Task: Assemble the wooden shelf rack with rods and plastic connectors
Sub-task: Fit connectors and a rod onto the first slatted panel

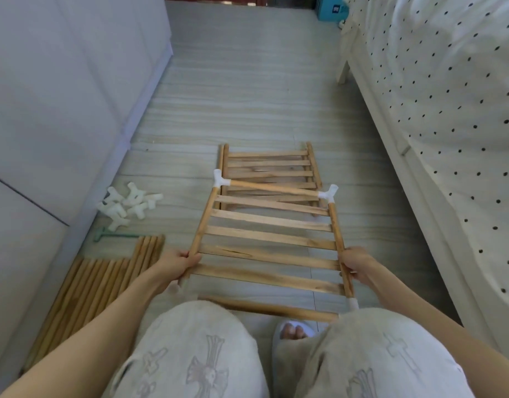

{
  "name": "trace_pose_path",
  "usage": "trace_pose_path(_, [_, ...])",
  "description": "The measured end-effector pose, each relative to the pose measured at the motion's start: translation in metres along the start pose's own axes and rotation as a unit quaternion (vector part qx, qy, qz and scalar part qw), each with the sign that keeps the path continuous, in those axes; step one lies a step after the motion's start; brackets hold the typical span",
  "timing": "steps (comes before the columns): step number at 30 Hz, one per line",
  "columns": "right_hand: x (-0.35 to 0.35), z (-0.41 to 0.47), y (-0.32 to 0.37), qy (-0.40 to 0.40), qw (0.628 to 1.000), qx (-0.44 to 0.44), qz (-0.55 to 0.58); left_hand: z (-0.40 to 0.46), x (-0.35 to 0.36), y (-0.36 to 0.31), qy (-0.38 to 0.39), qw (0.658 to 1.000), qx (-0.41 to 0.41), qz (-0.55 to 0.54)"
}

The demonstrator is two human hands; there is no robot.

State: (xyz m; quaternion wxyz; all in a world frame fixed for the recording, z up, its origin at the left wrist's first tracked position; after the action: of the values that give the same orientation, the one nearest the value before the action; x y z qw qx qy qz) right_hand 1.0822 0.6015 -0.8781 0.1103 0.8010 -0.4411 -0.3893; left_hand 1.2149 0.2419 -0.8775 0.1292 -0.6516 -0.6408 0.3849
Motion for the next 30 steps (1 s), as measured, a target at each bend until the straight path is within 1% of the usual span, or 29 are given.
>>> trace_pose_path(3, [0.014,0.022,-0.002,0.003,1.000,0.002,-0.009,0.023,0.004,0.005,-0.026,0.999,-0.011,0.033])
trace_pose_path(8, [0.035,0.048,-0.019,-0.005,1.000,0.009,-0.013,0.042,0.015,0.028,-0.014,0.998,-0.044,0.053])
trace_pose_path(12, [0.046,0.059,-0.032,0.001,1.000,0.008,-0.026,0.048,0.023,0.042,-0.026,0.997,-0.050,0.051])
trace_pose_path(19, [0.050,0.064,-0.049,-0.004,0.998,0.010,-0.063,0.050,0.034,0.056,0.004,0.993,-0.076,0.088])
trace_pose_path(26, [0.050,0.056,-0.058,-0.013,0.998,0.008,-0.058,0.035,0.040,0.060,-0.037,0.990,-0.034,0.128])
trace_pose_path(28, [0.050,0.052,-0.061,-0.011,0.998,0.011,-0.058,0.029,0.039,0.062,-0.047,0.990,-0.033,0.127])
trace_pose_path(30, [0.051,0.050,-0.062,-0.008,0.998,0.014,-0.060,0.027,0.040,0.063,-0.041,0.991,-0.037,0.123])
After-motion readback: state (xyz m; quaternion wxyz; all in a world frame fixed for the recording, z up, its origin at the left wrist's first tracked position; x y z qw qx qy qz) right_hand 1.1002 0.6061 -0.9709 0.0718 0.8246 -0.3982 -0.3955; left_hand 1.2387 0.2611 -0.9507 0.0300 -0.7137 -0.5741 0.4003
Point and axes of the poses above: each hand's wrist, its own z-axis towards the middle knuckle, its own x-axis out of the palm, y = z × x, the point moved 3 cm from there along z, towards the middle knuckle, and after that the axes turned 2 degrees about -x, right-handed, at the moved point
